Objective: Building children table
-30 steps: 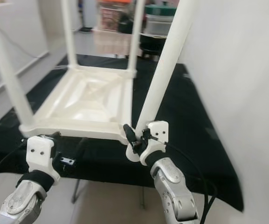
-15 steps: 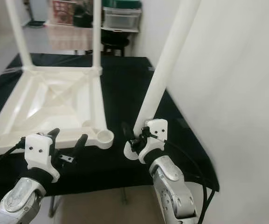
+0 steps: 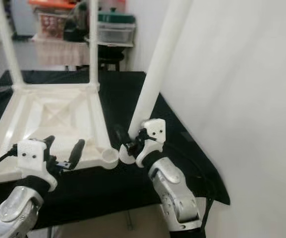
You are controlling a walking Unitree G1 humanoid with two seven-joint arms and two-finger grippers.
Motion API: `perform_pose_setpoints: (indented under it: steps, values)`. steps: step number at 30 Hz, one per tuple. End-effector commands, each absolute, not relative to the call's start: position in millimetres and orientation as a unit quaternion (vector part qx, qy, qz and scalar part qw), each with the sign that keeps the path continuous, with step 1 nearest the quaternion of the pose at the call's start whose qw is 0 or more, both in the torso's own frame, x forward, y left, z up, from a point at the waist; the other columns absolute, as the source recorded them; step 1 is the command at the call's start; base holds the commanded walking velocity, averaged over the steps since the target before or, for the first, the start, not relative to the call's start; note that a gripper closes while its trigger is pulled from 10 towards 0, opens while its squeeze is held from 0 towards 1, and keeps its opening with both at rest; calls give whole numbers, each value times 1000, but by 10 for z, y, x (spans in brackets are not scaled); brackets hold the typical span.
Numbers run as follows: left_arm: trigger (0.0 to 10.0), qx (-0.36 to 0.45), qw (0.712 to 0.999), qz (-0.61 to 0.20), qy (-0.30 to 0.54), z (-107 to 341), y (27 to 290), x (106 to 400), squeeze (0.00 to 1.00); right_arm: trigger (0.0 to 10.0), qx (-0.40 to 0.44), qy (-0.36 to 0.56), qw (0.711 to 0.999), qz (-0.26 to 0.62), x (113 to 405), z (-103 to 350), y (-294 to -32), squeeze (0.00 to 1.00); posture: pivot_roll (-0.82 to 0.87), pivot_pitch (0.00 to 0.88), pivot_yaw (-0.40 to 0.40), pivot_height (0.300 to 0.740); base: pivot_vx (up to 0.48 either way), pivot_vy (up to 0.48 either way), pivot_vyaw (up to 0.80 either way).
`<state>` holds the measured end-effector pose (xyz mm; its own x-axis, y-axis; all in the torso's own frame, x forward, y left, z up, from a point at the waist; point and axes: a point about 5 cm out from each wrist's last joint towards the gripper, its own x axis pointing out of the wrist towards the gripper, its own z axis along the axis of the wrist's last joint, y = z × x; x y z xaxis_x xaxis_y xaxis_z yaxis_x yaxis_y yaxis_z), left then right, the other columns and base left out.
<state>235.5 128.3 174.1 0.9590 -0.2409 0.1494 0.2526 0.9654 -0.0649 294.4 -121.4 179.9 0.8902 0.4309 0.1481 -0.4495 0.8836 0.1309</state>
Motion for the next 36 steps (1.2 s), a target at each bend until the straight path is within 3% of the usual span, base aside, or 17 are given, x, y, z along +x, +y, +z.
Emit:
perform_pose_setpoints:
  steps: [1, 11, 17, 21, 23, 24, 28, 32, 34, 36]
  values:
    - [10000, -36, 991, -114, -61, 1714, 1355, 2343, 0, 10000, 86, -72, 963, 244, 2966, 1875, -1128, 0, 11, 0, -74, 740, 304, 0, 0]
    - [10000, -31, 991, -115, -62, 1724, 1367, 2348, 0, 10000, 80, -100, 958, 256, 3045, 2014, -1167, 0, 21, 0, -69, 740, 305, 0, 0]
    - [10000, -33, 989, -129, -63, 1735, 1340, 2321, 0, 10000, 61, -122, 939, 316, 3118, 2208, -1196, 0, 30, 0, -75, 740, 0, 0, 0]
    - [10000, -14, 987, -150, -56, 1722, 1284, 2295, 0, 10000, 65, -116, 922, 364, 3114, 2266, -1204, 0, 30, 0, -79, 740, 0, -480, 0]
    - [10000, -29, 986, -156, -55, 1735, 1278, 2265, 0, 10000, 66, -106, 887, 445, 3001, 2272, -1222, 0, 30, 7, -81, 740, 0, -240, 0]
    - [10000, -29, 986, -156, -55, 1735, 1278, 2265, 0, 10000, 66, -106, 887, 445, 3001, 2272, -1222, 0, 30, 7, -81, 740, 0, 0, 0]
    - [10000, -27, 978, -201, -37, 1728, 1240, 2131, 0, 10000, 7, -36, 804, 594, 2735, 2095, -1306, 0, 33, 22, -78, 740, 0, 0, 0]
    - [10000, -30, 979, -201, -30, 1714, 1241, 2088, 0, 10000, -2, -17, 784, 621, 2686, 2063, -1314, 0, 35, 24, -79, 740, 0, 0, 0]
    - [10000, -9, 979, -203, -8, 1646, 1243, 1940, 0, 10000, -2, 7, 742, 671, 2601, 2039, -1248, 0, 47, 51, -83, 740, 0, 0, 0]
    - [10000, -6, 979, -202, -5, 1639, 1246, 1918, 0, 10000, -3, 9, 735, 678, 2590, 2036, -1236, 0, 47, 51, -83, 740, 0, 0, 0]
